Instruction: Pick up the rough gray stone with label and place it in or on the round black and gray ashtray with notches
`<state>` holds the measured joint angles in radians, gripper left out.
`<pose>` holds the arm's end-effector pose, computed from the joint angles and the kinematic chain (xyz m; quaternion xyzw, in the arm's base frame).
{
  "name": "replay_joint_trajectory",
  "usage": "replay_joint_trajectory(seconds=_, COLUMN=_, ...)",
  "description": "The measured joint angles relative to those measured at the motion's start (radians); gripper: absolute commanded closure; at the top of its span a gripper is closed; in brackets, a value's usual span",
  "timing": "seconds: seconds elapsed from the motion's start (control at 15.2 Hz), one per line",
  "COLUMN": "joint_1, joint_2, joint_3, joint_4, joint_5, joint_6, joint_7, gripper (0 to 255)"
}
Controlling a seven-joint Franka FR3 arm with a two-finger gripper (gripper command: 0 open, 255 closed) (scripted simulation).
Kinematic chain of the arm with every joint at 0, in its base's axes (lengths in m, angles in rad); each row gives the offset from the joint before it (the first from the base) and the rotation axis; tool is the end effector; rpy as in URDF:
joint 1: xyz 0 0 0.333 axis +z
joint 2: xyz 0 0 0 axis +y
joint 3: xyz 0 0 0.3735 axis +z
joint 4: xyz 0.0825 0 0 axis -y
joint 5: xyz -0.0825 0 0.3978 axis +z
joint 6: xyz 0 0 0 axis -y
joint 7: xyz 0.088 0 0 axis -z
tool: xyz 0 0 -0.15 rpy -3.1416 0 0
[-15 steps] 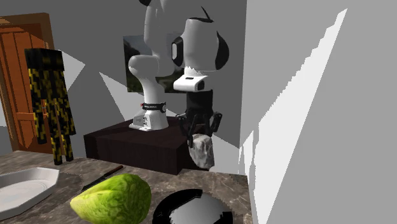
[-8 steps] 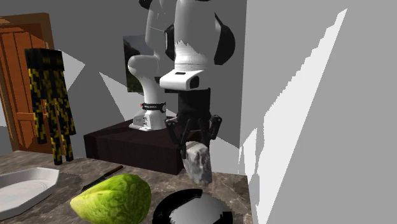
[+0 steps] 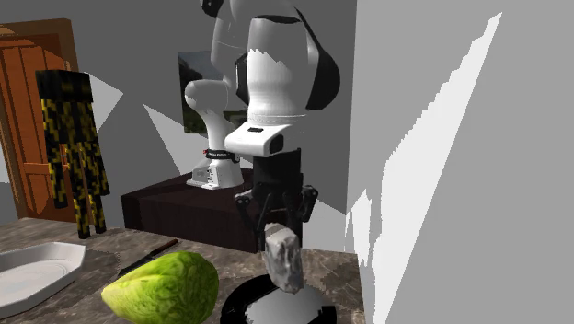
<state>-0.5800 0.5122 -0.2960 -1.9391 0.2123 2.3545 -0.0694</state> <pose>0.4273 -0.4872 0.2188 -0.8931 0.4487 0.0295 0.0152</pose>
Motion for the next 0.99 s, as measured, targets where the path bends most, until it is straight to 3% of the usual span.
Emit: replay_joint_trajectory(seconds=0.99, joint_1=-0.024, joint_2=0.115, joint_3=0.033, joint_4=0.011, joint_5=0.043, joint_6=0.101, joint_7=-0.028, gripper=255)
